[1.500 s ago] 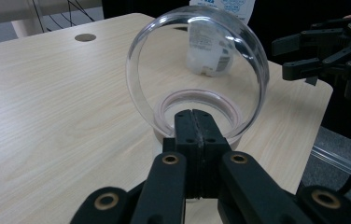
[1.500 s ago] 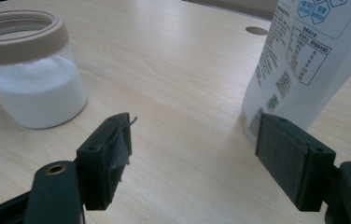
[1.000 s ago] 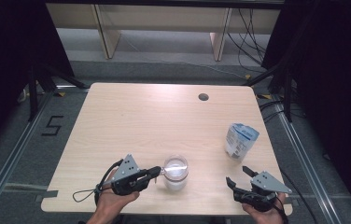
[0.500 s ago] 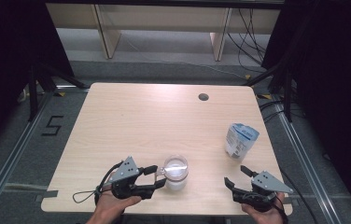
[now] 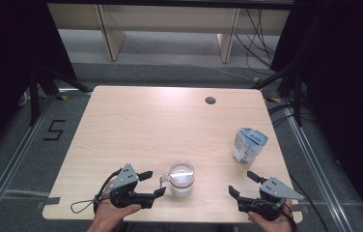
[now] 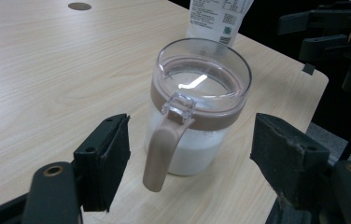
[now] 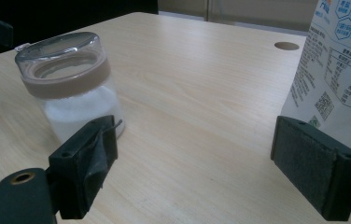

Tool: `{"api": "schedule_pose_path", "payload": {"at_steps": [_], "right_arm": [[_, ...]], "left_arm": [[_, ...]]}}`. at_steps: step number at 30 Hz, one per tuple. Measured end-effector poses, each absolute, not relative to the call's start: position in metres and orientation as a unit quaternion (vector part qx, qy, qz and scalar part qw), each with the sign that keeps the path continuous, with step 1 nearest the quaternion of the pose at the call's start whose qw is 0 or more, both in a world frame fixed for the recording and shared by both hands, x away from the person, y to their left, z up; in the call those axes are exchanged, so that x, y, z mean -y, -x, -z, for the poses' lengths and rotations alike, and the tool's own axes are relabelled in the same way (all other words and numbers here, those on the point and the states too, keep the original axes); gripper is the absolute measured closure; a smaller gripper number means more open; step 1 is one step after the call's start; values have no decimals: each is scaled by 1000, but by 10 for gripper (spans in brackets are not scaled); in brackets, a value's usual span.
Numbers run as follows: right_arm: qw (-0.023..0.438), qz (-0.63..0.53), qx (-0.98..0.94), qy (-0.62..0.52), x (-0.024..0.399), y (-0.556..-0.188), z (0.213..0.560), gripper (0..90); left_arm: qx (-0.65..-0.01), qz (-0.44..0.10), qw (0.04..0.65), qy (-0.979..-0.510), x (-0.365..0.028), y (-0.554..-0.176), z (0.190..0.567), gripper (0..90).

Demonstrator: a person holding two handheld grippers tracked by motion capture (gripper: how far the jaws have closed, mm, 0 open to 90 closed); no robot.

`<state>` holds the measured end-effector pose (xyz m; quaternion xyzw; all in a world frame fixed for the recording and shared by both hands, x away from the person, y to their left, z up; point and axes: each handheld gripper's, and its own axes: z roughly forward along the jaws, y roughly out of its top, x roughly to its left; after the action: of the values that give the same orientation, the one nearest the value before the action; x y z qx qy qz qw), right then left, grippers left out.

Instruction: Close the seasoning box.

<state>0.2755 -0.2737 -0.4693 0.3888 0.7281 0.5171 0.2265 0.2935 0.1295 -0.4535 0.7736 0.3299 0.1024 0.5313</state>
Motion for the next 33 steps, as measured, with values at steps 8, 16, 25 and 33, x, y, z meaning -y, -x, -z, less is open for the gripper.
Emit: {"api": "schedule_pose_path", "payload": {"at_steps": [8,16,25,33], "right_arm": [[228,-506,-739,-381,274,-277,472,156],[217,-508,-739,-386,273,-281,474,156],[215,-505,-745,-380,269,-280,473,156],[219,-502,-746,-379,269,-277,473,156]], "left_arm": [[-344,-104,528,-769,-136,-292,456,263],[-361,-105,520,-767,-142,-288,461,260],[-372,-106,514,-765,-152,-280,469,260],[-367,-102,513,-769,-160,-277,476,256]]}}
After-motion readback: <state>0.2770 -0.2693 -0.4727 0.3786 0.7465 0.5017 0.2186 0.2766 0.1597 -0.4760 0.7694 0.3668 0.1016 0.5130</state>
